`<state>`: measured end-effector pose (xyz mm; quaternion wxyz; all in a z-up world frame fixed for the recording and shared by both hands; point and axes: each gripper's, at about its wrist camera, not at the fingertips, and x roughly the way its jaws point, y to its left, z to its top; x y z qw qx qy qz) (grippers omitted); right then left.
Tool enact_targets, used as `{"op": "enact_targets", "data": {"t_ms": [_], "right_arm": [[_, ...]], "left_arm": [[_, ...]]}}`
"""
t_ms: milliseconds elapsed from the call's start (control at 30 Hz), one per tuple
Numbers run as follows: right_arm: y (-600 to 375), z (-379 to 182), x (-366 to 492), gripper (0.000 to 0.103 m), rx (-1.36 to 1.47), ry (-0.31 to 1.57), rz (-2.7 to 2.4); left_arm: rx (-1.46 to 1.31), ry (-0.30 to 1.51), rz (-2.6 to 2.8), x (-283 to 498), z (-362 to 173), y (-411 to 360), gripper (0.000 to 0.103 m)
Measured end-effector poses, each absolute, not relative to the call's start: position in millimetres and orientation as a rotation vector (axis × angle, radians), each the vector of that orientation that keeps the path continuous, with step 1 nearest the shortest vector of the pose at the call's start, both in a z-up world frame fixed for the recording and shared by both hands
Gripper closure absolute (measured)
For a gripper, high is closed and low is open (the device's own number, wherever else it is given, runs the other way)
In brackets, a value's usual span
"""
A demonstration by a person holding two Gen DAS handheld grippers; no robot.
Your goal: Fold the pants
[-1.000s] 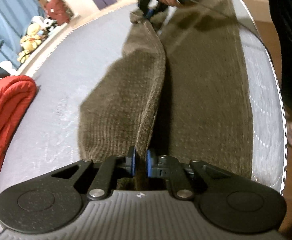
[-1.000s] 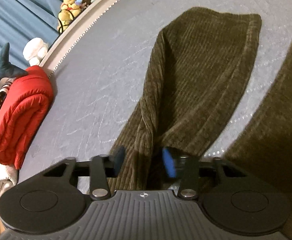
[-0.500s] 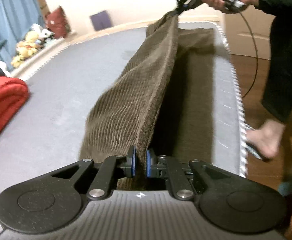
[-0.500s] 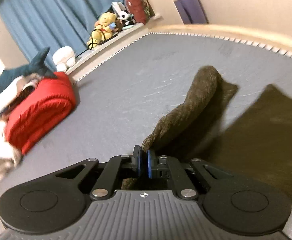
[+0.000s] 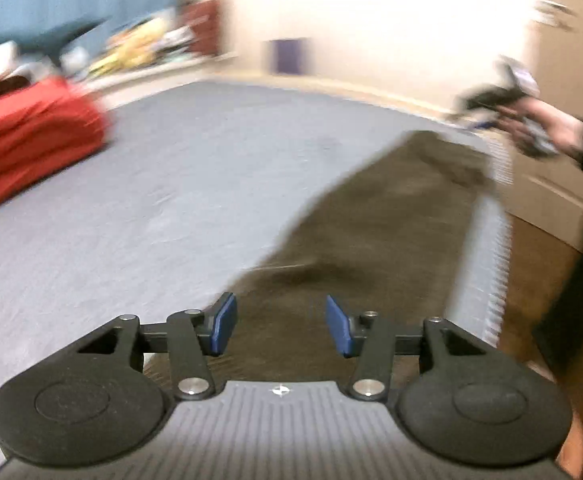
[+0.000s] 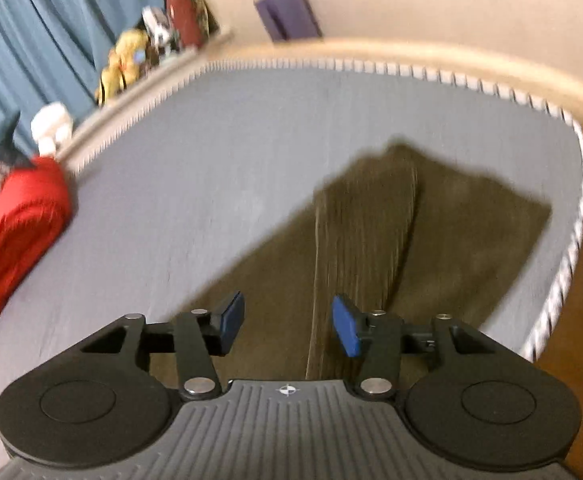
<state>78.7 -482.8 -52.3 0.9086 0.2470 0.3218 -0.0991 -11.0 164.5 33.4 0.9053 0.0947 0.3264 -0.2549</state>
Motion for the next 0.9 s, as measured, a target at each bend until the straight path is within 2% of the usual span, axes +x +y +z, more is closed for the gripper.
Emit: {"op": "enact_targets", "data": {"t_ms": [300, 400, 467, 500, 533, 567, 600, 800, 900], "right_arm": [[-469, -116, 171, 0.034, 0.26, 0.833, -0.233], [-459, -132, 181, 0.035, 0.107, 0.873, -0.287], [-459, -141, 182, 0.047, 0.042, 0.877, -0.329], [-461, -141, 183, 0.058, 0.043, 0.869, -0.336], [-464, -140, 182, 0.077, 0.059, 0.86, -0.34], [-469, -135, 179, 0.09, 0.091, 0.848, -0.34], [-478, -129, 177, 0.095, 0.143, 0.827, -0.34], [-527, -65, 109, 0.097, 0.441, 0.496, -0.479], [-563, -77, 80, 0.096, 0.597, 0.49, -0.589]], "left_arm": [[0.0, 0.868, -0.062, 17, 11, 235, 0.049], [-0.076, 0.902, -0.017, 16, 11, 260, 0.049], [-0.102, 0.92, 0.007, 20, 13, 267, 0.046], [-0.112, 0.931, 0.023, 22, 12, 269, 0.041], [-0.12, 0.942, 0.033, 24, 12, 271, 0.037], [-0.125, 0.95, 0.043, 26, 10, 276, 0.036], [-0.135, 0.962, 0.052, 29, 8, 277, 0.035], [-0.185, 1.026, 0.022, 33, -3, 277, 0.033], [-0.184, 1.035, -0.002, 32, -2, 273, 0.028]]}}
